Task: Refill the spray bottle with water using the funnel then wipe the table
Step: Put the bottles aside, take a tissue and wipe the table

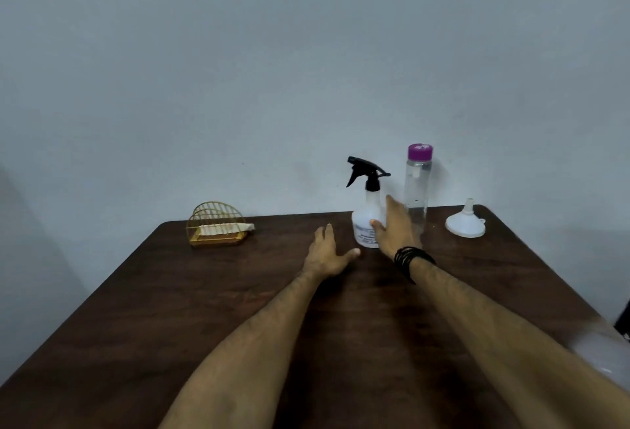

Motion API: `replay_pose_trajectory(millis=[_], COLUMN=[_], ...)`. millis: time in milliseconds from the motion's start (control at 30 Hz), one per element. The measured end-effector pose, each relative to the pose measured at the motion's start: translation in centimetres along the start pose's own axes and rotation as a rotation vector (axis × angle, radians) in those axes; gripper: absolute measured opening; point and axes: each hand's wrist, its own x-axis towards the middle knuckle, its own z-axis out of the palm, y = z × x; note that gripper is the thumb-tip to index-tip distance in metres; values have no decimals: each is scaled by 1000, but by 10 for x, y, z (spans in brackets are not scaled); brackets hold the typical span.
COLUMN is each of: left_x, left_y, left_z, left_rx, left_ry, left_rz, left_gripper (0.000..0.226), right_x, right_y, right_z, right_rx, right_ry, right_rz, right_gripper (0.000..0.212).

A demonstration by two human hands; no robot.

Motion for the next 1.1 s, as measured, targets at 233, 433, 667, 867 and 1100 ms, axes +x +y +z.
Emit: replay_pose_trajectory(millis=[233,433,667,867,1100], left_x=[-28,-44,-35,-28,-30], left_y=[-108,-162,-173,-182,-181], left_z=[-78,-103,-98,-98,-103], left_rx=[172,247,229,164,78], left_ry=[306,368,331,372,391], left_rz=[-48,-104,-76,-68,-92], left_gripper=[53,47,53,44,47], right_x=[-42,-31,1,14,15], right_y=[-69,-145,-189,-207,-204], right_z=[38,95,155,196,183], right_rx=[-19,77,31,42,22], right_ry=[228,-195,-347,-310,-170], right_rz=[-288,-369,-277,-209,-162], right_gripper=[37,36,41,41,16])
